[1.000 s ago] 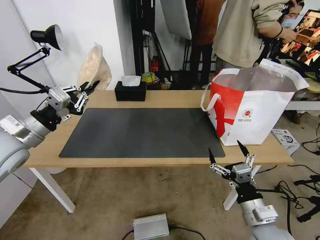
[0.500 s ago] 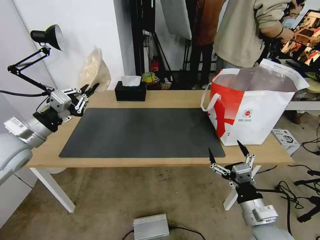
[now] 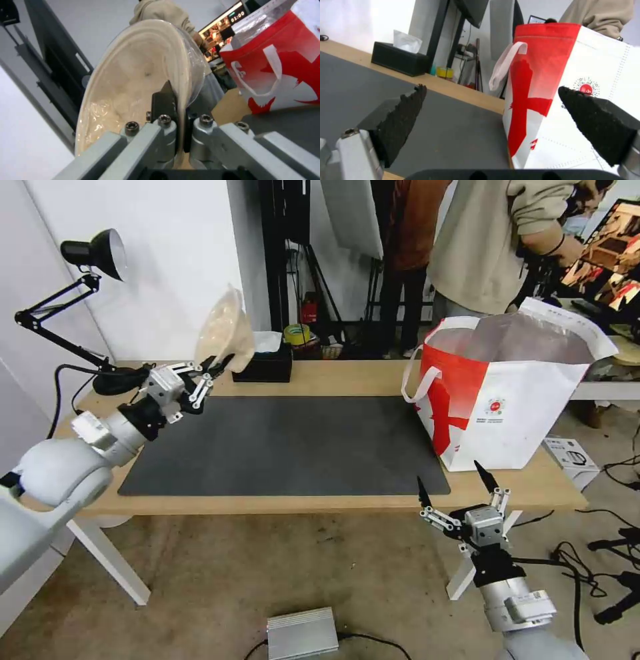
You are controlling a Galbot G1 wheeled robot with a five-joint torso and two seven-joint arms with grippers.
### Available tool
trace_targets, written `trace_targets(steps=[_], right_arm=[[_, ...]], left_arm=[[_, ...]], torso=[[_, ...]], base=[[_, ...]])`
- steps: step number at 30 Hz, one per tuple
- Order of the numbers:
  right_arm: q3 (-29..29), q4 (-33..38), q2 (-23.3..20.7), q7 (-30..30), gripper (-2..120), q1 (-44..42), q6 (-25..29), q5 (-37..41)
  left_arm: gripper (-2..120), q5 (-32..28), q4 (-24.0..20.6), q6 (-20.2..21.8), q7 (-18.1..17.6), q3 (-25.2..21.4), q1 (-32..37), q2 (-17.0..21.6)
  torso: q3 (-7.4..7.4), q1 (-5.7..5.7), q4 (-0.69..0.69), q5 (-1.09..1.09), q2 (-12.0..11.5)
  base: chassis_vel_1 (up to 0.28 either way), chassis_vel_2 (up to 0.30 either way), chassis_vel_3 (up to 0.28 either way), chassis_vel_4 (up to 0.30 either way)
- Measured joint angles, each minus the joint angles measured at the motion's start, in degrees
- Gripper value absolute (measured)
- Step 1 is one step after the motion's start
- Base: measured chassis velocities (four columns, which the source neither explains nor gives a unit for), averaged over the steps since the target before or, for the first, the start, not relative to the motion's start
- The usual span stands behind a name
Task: Pick up the trash from the table and place it into the takeout bag.
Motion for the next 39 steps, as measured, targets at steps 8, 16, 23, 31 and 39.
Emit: trace_targets(steps=[8,16,23,31,39], right_arm=[[0.0,0.0,0.0,0.0,100,0.0,0.0,0.0],[0.0,0.0,0.0,0.0,100,0.0,0.0,0.0],[0.0,0.0,0.0,0.0,100,0.0,0.0,0.0],[0.0,0.0,0.0,0.0,100,0.0,0.0,0.0],[0.0,0.0,0.0,0.0,100,0.0,0.0,0.0]], left_arm=[[0,0.2,1.8,0.4,-0.2,7.2,-8.2,-1.7],[0,0.7,4.1,1.2,-0.5,14.2,-15.7,-4.6],[0,1.2,7.4,1.4,-1.7,21.4,-23.9,-8.8],[0,1.4,12.2,1.6,-1.8,28.2,-32.2,-14.3],[0,1.8,16.2,1.5,-1.9,33.3,-38.5,-19.7]], torso=[[0.00,0.00,-0.01,0.01,0.0],[0.00,0.00,-0.01,0.00,0.0],[0.00,0.00,-0.01,0.01,0.0],[0.00,0.00,0.00,0.01,0.0],[0.00,0.00,-0.01,0.00,0.0]], base=[[0.000,0.000,0.000,0.000],[0.000,0.000,0.000,0.000],[0.000,0.000,0.000,0.000],[0.000,0.000,0.000,0.000],[0.000,0.000,0.000,0.000]])
